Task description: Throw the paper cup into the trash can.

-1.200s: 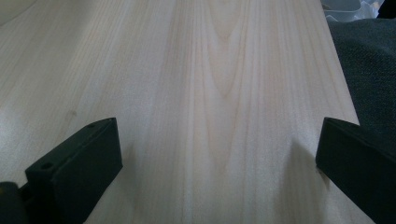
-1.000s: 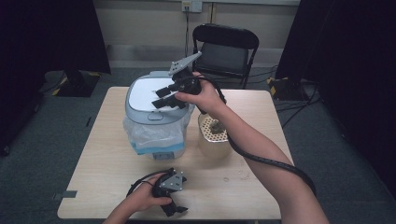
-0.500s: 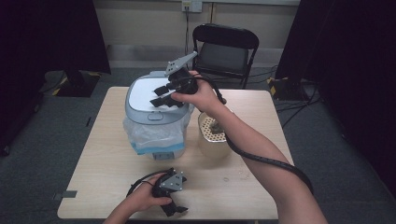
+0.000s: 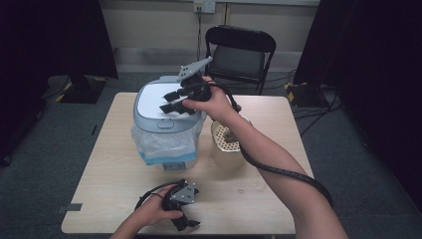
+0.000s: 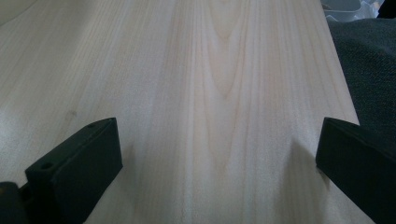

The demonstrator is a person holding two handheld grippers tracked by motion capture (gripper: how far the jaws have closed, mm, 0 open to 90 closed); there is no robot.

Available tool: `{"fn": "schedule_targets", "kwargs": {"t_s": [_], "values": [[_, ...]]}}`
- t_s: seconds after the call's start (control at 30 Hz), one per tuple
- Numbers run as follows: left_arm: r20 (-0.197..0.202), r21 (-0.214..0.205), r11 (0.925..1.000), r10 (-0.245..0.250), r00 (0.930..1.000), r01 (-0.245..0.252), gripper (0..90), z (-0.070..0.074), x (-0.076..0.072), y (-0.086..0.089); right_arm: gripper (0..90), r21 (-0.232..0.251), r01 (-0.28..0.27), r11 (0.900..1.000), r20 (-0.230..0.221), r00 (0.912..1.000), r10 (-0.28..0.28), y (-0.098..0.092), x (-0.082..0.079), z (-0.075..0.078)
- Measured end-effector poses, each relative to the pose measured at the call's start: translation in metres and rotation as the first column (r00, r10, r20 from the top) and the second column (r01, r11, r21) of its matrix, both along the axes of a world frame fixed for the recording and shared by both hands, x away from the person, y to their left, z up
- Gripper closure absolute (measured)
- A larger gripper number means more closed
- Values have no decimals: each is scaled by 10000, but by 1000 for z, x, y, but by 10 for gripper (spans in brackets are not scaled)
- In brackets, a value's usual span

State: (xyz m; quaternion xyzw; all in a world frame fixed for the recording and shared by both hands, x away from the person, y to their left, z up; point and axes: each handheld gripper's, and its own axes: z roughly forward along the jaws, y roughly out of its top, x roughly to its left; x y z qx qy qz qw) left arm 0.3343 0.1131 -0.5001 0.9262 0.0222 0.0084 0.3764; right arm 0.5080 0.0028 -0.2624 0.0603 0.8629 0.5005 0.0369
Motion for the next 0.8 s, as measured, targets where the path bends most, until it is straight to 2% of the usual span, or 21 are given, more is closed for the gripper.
{"fn": "schedule_targets", "kwargs": {"t_s": [0.17,0.8], "values": [[-2,-10,10000,-1,10000,1,0,0,0,0,523,188,59,9998,23,10000,-59,-1,-1,-2],[9,-2,10000,-9,10000,9,0,0,0,0,524,389,144,9991,-17,9999,-143,-3,-1,-5]]}}
